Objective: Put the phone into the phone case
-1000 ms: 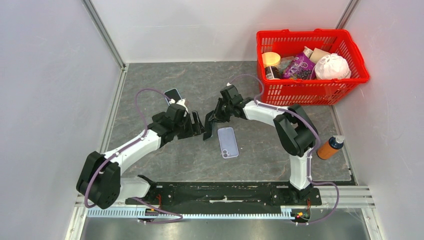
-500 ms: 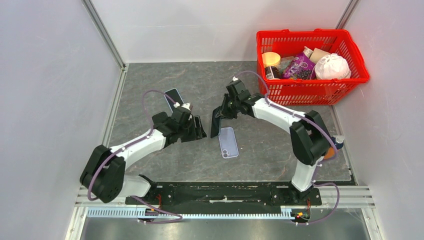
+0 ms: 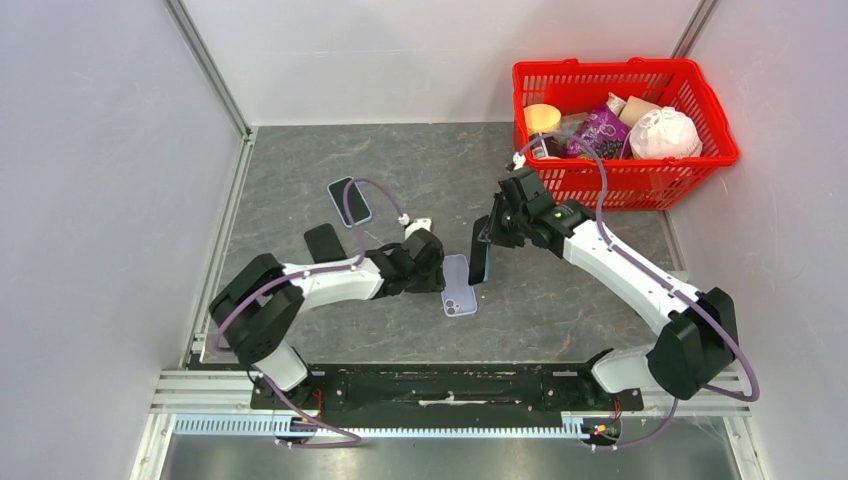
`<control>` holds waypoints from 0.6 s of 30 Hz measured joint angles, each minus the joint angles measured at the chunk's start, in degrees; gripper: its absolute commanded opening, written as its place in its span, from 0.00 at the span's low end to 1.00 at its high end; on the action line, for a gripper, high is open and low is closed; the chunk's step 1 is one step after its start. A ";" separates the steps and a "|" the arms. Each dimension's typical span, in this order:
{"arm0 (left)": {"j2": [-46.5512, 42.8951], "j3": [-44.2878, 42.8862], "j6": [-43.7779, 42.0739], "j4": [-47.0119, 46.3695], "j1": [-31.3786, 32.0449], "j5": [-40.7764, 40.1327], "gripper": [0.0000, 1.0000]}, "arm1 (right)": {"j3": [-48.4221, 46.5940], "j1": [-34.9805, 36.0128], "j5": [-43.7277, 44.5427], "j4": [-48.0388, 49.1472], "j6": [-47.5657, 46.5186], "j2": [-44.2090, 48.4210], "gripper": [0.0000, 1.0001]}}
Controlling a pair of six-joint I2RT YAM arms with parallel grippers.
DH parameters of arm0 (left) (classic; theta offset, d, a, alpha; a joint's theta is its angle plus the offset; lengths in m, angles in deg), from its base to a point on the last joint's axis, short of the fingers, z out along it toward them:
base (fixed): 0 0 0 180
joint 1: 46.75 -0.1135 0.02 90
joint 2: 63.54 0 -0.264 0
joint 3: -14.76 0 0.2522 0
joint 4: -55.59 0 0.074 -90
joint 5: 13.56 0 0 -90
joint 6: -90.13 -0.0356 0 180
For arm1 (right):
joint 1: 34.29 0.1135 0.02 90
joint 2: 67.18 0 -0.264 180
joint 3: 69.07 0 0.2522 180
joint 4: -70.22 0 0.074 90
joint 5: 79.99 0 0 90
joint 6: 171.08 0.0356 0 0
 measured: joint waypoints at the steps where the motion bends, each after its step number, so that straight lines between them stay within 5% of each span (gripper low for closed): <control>1: 1.14 -1.07 0.20 0.04 0.48 -0.59 0.48 | 0.70 0.00 0.17 -0.85 -0.33 0.59 0.00; 6: 6.86 -6.64 0.52 1.64 2.03 -5.53 0.38 | 2.49 0.04 0.26 -2.62 -0.96 1.05 0.00; 12: 10.95 -11.41 0.55 5.38 3.10 -10.45 0.10 | 3.52 0.04 -0.20 -3.39 -1.46 1.25 0.00; 18: 10.49 -11.87 0.50 9.07 3.37 -14.45 0.04 | 4.15 0.09 -3.13 -1.79 -1.84 1.16 0.00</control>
